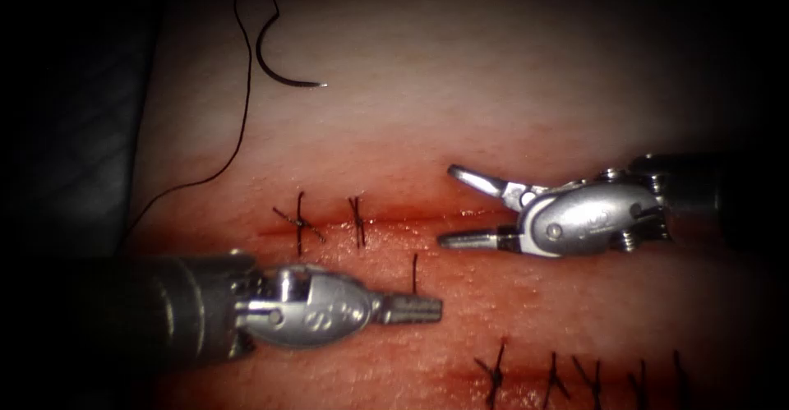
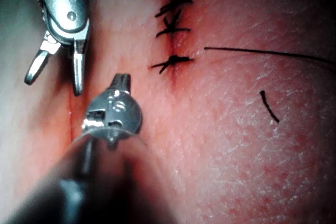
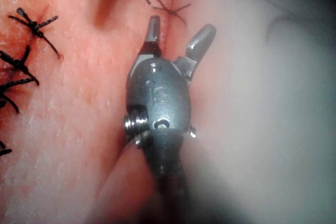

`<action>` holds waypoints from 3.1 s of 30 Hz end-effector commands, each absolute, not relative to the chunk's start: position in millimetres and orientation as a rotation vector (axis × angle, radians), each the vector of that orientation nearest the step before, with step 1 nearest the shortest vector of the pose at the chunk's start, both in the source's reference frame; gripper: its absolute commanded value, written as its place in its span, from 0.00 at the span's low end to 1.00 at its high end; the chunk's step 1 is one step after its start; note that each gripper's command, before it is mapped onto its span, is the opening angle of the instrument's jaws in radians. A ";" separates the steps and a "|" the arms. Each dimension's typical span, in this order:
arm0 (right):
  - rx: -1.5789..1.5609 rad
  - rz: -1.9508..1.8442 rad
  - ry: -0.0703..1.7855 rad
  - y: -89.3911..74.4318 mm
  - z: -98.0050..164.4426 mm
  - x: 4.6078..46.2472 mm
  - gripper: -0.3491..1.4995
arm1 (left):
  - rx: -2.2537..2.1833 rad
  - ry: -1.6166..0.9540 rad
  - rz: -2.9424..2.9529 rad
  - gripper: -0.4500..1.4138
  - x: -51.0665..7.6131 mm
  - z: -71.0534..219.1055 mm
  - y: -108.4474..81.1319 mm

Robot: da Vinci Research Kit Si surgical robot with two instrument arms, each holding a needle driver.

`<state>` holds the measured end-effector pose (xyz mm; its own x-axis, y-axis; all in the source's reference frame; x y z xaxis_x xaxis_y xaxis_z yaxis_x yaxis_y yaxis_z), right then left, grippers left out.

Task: Wound Closure
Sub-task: Cut the suture tail.

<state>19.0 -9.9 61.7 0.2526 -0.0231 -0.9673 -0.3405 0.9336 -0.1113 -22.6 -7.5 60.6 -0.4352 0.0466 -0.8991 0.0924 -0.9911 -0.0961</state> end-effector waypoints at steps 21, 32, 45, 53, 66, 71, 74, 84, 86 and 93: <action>-0.403 0.305 1.225 -9.9 62.5 12.9 0.94 | 1.734 0.886 -2.794 0.41 -31.7 74.8 -8.8; -0.400 0.310 1.225 -10.0 62.4 13.0 0.94 | 1.412 0.819 -3.025 0.54 -23.3 71.7 -12.4; -0.383 0.322 1.214 -10.5 62.8 14.4 0.93 | 1.868 0.820 -2.777 0.49 -16.2 62.9 -12.6; -0.362 0.320 1.215 -11.1 63.7 15.9 0.93 | 2.043 1.091 -2.444 0.44 -19.2 60.2 -14.5; -0.353 0.314 1.218 -11.7 63.9 16.9 0.94 | 1.682 1.423 -2.732 0.54 -18.4 72.3 -15.5; -0.350 0.311 1.219 -11.7 63.8 17.0 0.94 | 1.591 1.264 -2.947 0.59 -13.8 74.6 -14.1; -0.350 0.311 1.221 -11.8 63.8 17.1 0.94 | 1.494 1.201 -3.072 0.59 -11.2 74.9 -14.2; -0.138 0.250 1.173 -16.1 63.9 21.7 0.21 | 1.821 1.261 -2.768 0.58 -12.2 68.5 -14.7; -0.103 0.241 1.195 -16.9 63.6 22.8 0.00 | 1.840 1.268 -2.754 0.58 -12.8 67.3 -14.7; -0.083 0.249 1.286 -18.6 61.8 27.7 0.00 | 1.854 1.240 -2.753 0.58 -14.7 66.3 -14.8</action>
